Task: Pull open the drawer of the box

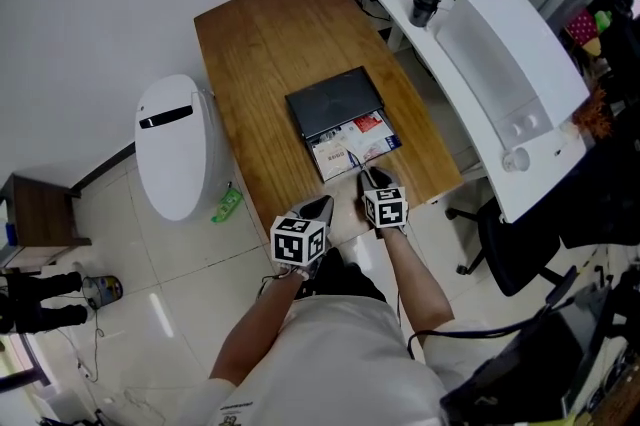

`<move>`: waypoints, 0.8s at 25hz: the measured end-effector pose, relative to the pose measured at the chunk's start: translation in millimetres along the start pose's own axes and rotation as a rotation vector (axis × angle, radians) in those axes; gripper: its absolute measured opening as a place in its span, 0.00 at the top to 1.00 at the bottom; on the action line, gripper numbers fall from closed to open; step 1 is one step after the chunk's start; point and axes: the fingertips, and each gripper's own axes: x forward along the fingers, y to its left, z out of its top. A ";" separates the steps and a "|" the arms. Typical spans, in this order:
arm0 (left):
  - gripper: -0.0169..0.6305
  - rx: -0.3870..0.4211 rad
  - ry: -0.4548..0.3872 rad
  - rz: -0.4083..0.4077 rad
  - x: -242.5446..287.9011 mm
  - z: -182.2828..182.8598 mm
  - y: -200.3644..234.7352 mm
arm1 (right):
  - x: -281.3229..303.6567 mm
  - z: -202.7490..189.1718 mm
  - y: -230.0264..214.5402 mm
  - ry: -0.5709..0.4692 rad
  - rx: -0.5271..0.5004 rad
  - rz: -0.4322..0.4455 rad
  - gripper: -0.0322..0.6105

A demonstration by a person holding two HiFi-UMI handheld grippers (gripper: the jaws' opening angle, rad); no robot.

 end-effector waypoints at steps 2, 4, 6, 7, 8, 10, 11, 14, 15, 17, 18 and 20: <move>0.97 -0.017 -0.022 -0.005 -9.5 4.8 -5.5 | -14.0 6.2 1.7 -0.016 -0.004 -0.002 0.84; 0.97 -0.025 -0.045 -0.006 -21.2 6.5 -13.4 | -30.5 7.3 5.6 -0.026 -0.004 0.006 0.84; 0.97 -0.034 -0.066 -0.001 -35.1 4.8 -21.8 | -47.3 5.8 10.5 -0.036 -0.008 0.022 0.85; 0.97 -0.038 -0.077 0.002 -41.9 3.1 -26.0 | -55.9 5.8 11.9 -0.044 -0.012 0.024 0.89; 0.97 -0.042 -0.085 0.005 -48.3 1.0 -30.4 | -64.6 6.4 12.2 -0.054 -0.016 0.022 0.95; 0.97 -0.049 -0.096 0.008 -58.9 -4.9 -39.8 | -81.8 8.5 11.3 -0.080 -0.011 0.021 0.97; 0.97 -0.051 -0.099 0.009 -63.4 -8.4 -44.9 | -90.6 10.1 11.1 -0.093 -0.001 0.025 0.97; 0.97 -0.044 -0.102 0.005 -75.6 -19.1 -61.0 | -118.7 18.5 16.2 -0.135 0.023 0.049 0.97; 0.97 -0.038 -0.101 0.001 -79.4 -21.9 -66.1 | -128.3 22.1 19.5 -0.151 0.030 0.058 0.97; 0.97 -0.022 -0.099 -0.013 -86.0 -24.5 -75.8 | -147.5 29.6 25.9 -0.183 0.047 0.071 0.97; 0.97 -0.013 -0.099 -0.022 -89.2 -24.8 -80.4 | -157.0 32.9 29.1 -0.200 0.055 0.074 0.97; 0.97 0.007 -0.100 -0.042 -96.2 -24.5 -89.7 | -175.4 36.7 35.6 -0.229 0.068 0.078 0.97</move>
